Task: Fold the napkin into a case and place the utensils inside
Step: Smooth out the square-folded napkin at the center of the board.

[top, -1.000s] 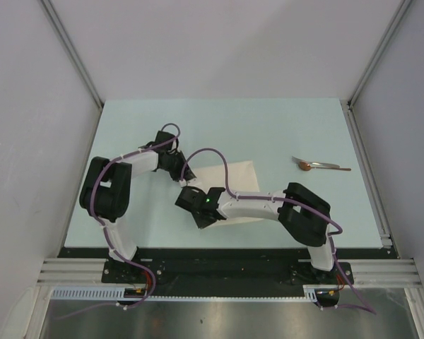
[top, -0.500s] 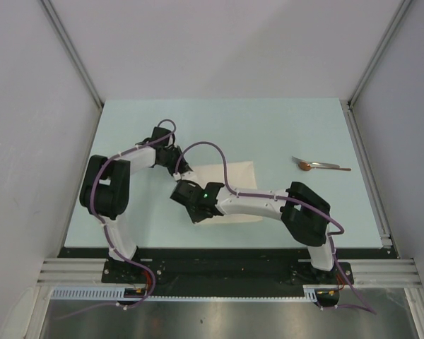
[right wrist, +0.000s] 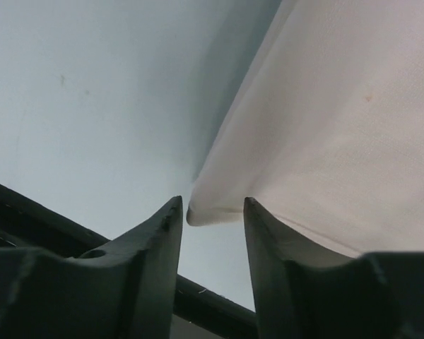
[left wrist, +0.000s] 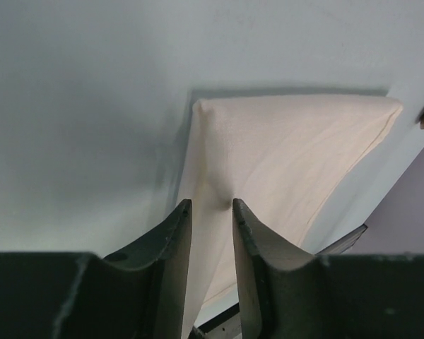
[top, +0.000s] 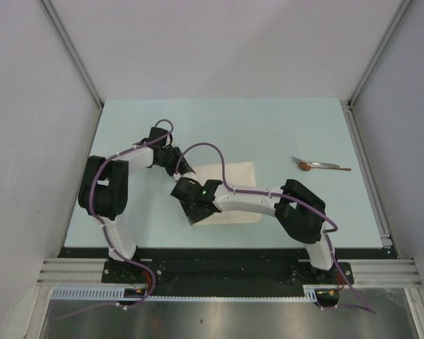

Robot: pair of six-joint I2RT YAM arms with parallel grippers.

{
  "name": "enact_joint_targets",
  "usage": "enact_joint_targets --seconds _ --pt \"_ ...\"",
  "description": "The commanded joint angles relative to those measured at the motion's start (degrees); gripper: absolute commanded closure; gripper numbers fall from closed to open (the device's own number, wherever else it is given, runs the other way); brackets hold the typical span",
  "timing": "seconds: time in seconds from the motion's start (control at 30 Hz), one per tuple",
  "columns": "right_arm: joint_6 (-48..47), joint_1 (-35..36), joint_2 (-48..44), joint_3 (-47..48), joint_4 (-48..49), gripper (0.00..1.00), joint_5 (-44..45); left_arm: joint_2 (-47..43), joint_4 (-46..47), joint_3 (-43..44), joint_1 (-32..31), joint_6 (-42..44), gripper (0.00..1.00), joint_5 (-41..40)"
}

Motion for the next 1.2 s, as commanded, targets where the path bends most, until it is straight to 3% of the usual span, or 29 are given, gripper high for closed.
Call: enact_joint_targets --seconds 0.0,0.13,0.27,0.4,0.6,0.83,1.17 --pt "1.60 -0.12 -5.41 -1.94 -2.55 0.51 2.27 -8.13 -1.83 -2.60 0.41 3.29 0.64 -0.63" --pt "4.59 -1.78 -15.93 -9.03 -3.26 0.36 3.78 -16.92 -5.78 -5.33 0.06 7.34 0.62 -6.43" --pt "6.97 -6.96 -25.88 -18.89 -1.86 0.34 2.20 -26.05 -6.58 -8.84 -1.34 10.06 0.71 -7.67" --pt "9.95 -16.44 -35.37 -30.66 2.27 0.37 -3.67 -28.97 -3.25 -14.02 -7.57 10.60 0.76 -2.85" --pt "11.10 -30.43 -46.45 -45.27 11.68 0.51 -14.66 -28.27 0.35 -19.99 -16.02 8.85 0.85 -0.38" --pt "10.84 -34.31 -47.44 -49.76 14.67 0.64 -19.42 -30.64 0.71 -24.93 -17.52 8.84 0.86 -0.55" --pt "11.28 -34.40 -40.41 -50.90 21.88 0.66 -21.71 -32.40 -0.16 -25.29 -17.52 8.40 0.85 -0.20"
